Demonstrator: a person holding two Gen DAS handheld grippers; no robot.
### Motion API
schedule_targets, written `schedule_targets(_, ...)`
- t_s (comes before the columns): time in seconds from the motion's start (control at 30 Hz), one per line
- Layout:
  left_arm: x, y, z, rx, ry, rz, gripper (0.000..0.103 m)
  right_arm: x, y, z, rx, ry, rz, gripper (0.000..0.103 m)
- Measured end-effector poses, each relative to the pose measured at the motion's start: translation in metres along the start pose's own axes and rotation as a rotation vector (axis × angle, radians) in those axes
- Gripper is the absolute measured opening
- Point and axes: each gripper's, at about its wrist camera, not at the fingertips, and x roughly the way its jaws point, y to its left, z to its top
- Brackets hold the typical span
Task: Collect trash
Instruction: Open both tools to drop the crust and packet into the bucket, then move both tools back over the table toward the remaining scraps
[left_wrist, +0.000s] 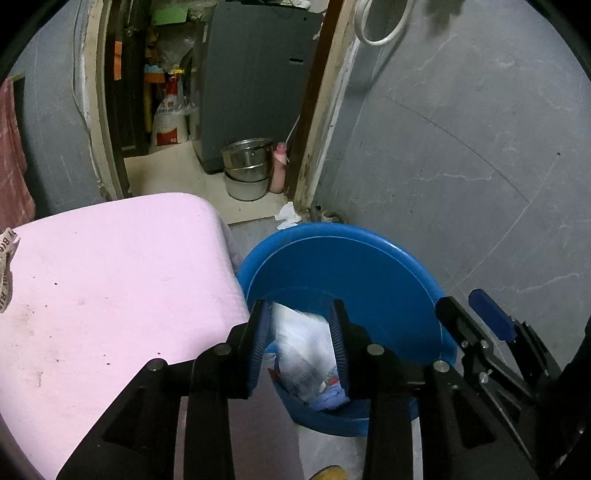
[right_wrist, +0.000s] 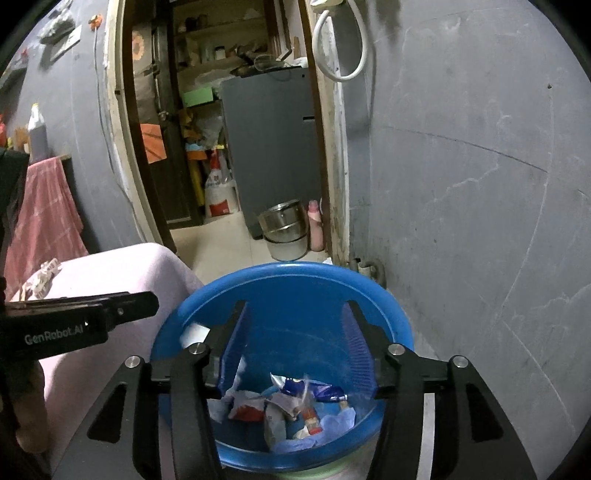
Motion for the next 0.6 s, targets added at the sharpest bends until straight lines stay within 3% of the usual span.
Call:
schedule_targets(0.13, -0.015, 0.009, 0.002, -0.015, -0.058, -0.002, 0.040, -0.009, 0.004, 0.007, 0.006, -0.045, -0.001, 0.054)
schedule_targets(0.23, -0.034, 0.017, 0.005, -0.024, -0.124, -0.002, 0.044, -0.024, 0.008, 0.016, 0.013, -0.102, 0.000, 0.064)
schedule_targets(0.43, -0.089, 0.039, 0.012, -0.050, -0.290, -0.008, 0.062, -0.065, 0.028, 0.039, 0.026, -0.244, 0.034, 0.077)
schedule_targets(0.5, -0.109, 0.047, 0.014, -0.044, -0.342, 0.007, 0.074, -0.078, 0.036, 0.045, 0.028, -0.283, 0.051, 0.080)
schedule_targets(0.6, -0.141, 0.057, 0.014, -0.036, -0.427, 0.027, 0.083, -0.092, 0.050, 0.053, 0.025, -0.327, 0.073, 0.085)
